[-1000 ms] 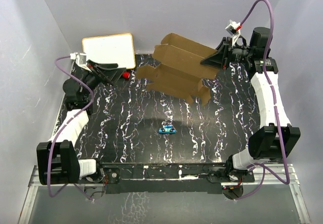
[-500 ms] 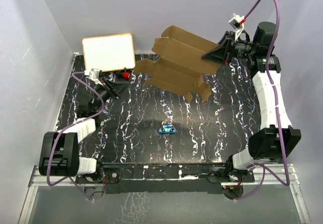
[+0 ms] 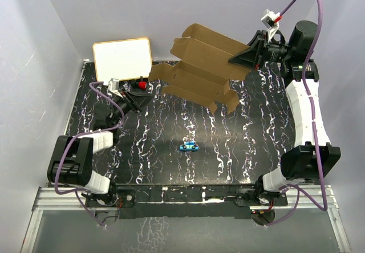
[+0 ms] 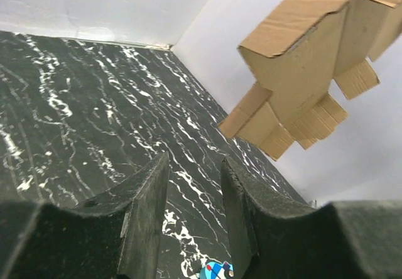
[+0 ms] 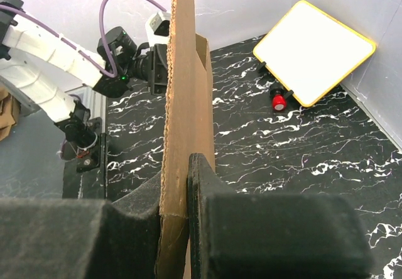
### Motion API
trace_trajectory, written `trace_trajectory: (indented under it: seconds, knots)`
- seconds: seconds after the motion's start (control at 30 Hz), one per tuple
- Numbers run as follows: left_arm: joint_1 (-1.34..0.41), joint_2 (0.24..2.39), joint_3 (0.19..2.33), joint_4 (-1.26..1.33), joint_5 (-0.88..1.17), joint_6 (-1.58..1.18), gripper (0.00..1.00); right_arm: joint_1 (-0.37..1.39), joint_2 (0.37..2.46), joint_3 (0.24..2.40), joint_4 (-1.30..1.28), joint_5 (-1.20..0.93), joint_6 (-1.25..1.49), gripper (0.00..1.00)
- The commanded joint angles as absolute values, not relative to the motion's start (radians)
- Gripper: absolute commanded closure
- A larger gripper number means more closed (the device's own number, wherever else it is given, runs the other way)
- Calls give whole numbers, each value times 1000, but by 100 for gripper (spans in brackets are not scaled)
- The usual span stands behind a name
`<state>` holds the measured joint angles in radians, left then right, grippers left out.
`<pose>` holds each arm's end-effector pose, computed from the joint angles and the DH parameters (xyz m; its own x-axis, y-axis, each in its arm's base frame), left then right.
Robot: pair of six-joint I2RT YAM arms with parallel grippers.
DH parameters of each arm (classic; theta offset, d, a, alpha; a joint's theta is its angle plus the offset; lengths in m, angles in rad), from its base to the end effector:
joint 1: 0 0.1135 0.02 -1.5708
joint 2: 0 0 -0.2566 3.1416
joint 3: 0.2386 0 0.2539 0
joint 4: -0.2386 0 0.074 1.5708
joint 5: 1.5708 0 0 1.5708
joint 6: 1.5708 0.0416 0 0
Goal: Fold the paper box
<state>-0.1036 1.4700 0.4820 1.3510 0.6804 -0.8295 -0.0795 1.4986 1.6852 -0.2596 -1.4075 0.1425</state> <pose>0.2753 -0.0549 0.2336 -0.2523 -0.5502 -0.7960 0.7098 0.4539 -0.5387 0.3156 0.0160 0.4683 -0.2095 0.0399 -0.9770 -0.9479 0.2370 0.2129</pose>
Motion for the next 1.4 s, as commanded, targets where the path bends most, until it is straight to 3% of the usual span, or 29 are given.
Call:
trace_trajectory:
  seconds: [0.0, 0.23, 0.47, 0.87, 1.37]
  knots:
    - [-144, 1479, 537, 1462, 744, -820, 62, -84, 1483, 1690, -172, -1435, 184, 92]
    - [-153, 1527, 575, 1509, 745, -831, 60, -83, 1477, 1677, -117, -1454, 237, 92]
    - [-156, 1589, 592, 1738, 808, -965, 57, -83, 1478, 1678, -89, -1464, 268, 92]
    - [-206, 1618, 656, 1758, 882, -983, 46, -81, 1475, 1666, -15, -1480, 339, 92]
    - [-230, 1668, 696, 1802, 918, -1037, 44, -73, 1474, 1653, 79, -1504, 425, 92]
